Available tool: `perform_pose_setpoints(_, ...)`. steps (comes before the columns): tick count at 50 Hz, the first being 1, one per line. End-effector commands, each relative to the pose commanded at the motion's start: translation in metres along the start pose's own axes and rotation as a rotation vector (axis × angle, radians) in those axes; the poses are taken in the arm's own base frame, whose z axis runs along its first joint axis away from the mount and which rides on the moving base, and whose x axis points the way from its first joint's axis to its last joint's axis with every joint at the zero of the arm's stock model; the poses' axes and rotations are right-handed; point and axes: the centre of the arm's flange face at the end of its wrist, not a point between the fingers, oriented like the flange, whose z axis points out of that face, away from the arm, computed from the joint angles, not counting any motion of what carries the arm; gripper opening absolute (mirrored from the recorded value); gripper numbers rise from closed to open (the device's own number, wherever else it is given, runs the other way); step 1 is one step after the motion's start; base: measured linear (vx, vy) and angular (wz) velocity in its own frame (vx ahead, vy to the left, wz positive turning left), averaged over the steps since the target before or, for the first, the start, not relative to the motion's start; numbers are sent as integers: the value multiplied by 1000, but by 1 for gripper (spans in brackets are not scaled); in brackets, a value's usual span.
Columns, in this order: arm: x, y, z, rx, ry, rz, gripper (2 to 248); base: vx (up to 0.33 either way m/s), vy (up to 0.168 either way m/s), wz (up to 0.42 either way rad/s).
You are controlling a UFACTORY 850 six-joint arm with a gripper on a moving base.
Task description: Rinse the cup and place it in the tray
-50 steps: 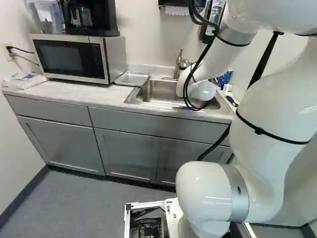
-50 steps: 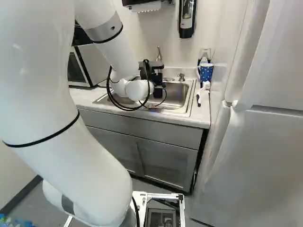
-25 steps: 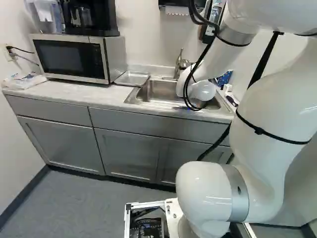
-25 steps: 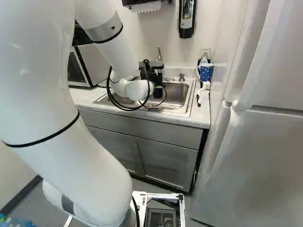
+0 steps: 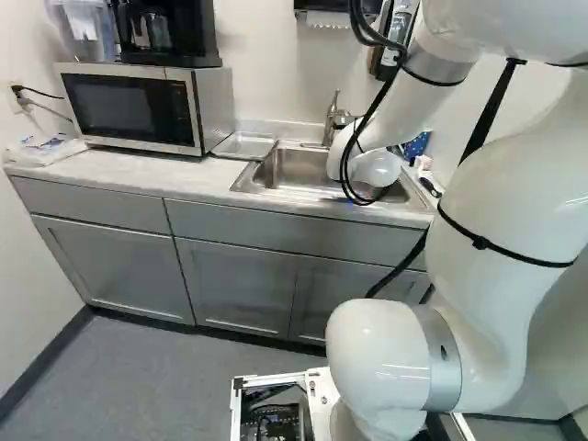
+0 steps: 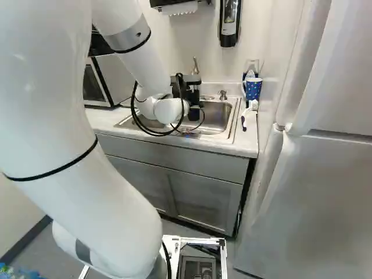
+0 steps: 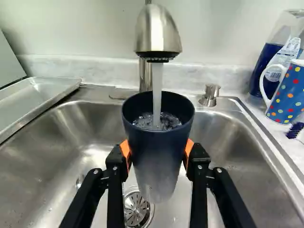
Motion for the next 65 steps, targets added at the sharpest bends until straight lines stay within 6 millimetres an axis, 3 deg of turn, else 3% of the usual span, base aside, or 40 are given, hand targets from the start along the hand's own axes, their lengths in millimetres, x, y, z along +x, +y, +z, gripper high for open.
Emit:
perform_pose_setpoints(21,0,-4,0,9,0,-3,124,0,0,0)
perform_pose_setpoints(65,10,-66,-4,138,25,-44,124,0,0,0)
